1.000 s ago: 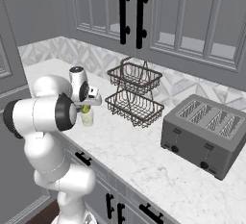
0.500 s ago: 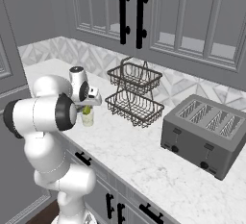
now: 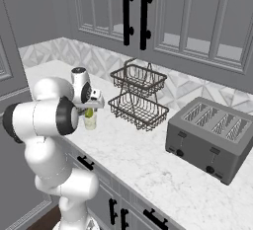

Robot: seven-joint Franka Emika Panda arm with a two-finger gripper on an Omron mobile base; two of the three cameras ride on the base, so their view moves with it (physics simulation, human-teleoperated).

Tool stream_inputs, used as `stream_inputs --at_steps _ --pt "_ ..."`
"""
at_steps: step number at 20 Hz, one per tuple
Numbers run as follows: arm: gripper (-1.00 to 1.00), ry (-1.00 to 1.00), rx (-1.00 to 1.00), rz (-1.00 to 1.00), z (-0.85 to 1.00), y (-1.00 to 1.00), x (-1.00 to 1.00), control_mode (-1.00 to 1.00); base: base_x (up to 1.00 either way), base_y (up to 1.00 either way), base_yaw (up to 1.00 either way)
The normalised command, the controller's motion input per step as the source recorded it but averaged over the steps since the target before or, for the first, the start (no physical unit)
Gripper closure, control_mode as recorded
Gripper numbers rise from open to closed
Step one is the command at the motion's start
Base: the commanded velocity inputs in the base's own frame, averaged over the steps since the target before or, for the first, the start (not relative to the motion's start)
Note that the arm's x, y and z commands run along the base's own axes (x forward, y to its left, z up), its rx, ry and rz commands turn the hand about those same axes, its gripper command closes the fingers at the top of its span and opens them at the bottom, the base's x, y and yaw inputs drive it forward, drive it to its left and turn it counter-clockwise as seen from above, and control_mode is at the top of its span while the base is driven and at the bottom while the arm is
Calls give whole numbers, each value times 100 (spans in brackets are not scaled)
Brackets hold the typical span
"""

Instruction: Grab a lemon wedge from the fridge and one ice cube from the ice bowl, and put them in the glass of lemonade.

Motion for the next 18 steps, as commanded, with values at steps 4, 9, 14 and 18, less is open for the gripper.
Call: stream_inputs --at_steps 4,9,14,18 --pt "-100 -10 6 0 19 0 -58 -100 0 0 0" --pt "-100 -13 8 0 18 -2 -68 -100 0 0 0" --pt "-100 -3 5 -1 41 -11 -68 -100 0 0 0" --pt "-100 13 -8 -1 100 -20 -52 -100 0 0 0"
